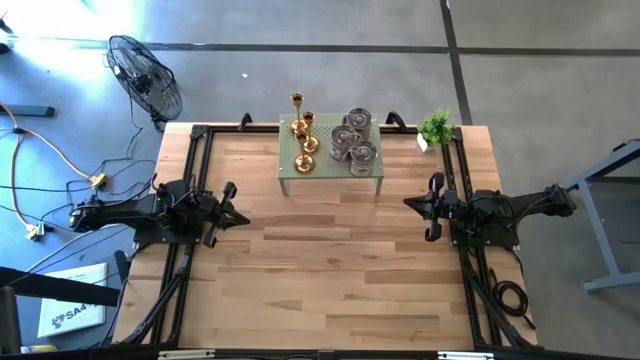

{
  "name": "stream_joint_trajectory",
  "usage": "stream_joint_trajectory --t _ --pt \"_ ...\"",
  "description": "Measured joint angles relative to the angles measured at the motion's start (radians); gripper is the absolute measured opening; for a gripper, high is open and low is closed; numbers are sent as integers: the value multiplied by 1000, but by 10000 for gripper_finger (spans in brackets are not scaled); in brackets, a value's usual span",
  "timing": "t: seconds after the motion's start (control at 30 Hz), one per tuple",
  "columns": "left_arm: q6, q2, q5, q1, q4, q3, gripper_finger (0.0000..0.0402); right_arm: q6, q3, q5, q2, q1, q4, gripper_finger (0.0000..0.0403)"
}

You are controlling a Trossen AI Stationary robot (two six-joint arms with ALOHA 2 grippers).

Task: Pick & Place candle stick holders
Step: Return to Home Position

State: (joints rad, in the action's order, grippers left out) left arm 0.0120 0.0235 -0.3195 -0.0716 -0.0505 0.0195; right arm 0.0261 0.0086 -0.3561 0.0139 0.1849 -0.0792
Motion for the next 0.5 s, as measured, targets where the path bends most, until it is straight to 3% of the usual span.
stream_joint_trajectory --t 0.5 --pt "0 0 -5 0 0 0 7 0 0 0 0 0 0 7"
